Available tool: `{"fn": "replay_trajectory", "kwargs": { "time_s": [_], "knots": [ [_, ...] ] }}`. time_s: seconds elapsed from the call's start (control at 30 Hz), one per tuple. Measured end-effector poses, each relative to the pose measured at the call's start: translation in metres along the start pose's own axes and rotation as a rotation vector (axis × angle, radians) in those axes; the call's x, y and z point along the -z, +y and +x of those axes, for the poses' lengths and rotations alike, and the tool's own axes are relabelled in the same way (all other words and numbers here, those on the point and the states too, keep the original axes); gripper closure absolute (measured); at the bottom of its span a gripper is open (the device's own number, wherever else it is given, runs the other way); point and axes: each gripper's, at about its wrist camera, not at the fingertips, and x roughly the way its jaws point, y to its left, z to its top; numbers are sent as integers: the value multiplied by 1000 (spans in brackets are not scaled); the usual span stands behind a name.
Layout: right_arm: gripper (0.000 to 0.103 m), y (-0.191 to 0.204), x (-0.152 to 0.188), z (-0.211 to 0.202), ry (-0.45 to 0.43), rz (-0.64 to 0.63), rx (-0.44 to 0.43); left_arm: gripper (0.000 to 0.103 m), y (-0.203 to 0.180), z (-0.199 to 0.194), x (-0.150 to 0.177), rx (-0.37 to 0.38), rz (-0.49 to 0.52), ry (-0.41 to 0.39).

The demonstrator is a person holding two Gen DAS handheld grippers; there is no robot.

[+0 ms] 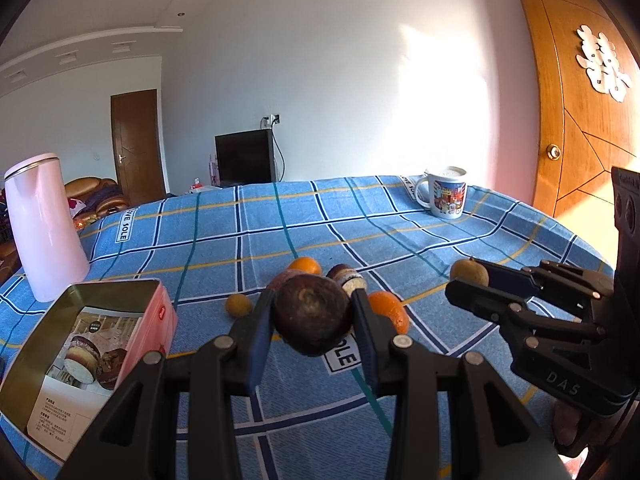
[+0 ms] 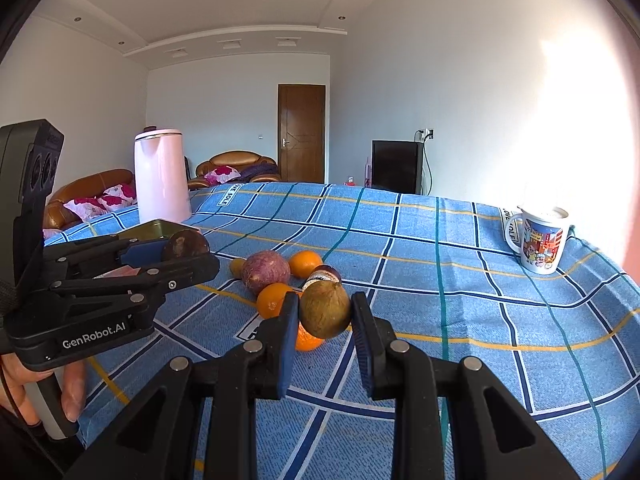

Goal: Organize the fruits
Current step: 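Lift and carry both held fruits over the pink tin box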

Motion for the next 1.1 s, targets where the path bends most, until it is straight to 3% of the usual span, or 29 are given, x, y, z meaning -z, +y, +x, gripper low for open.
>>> {"fn": "replay_trajectory", "kwargs": {
  "time_s": [0.5,0.73,0.9,1.1],
  "knots": [
    [75,6,2,-13,-72,-38,-20,63,4,-11,2,-16,-13,-57],
    [75,12,-1,-12,-60,-64,-29,63,13,-20,0,-39,-18,-77],
    [75,28,-24,-9,-35,-92,-65,63,38,-31,-4,-86,-52,-83],
    [75,69,-62,9,-4,-127,-190,63,92,-40,-3,-173,-137,-48]
  ]
}}
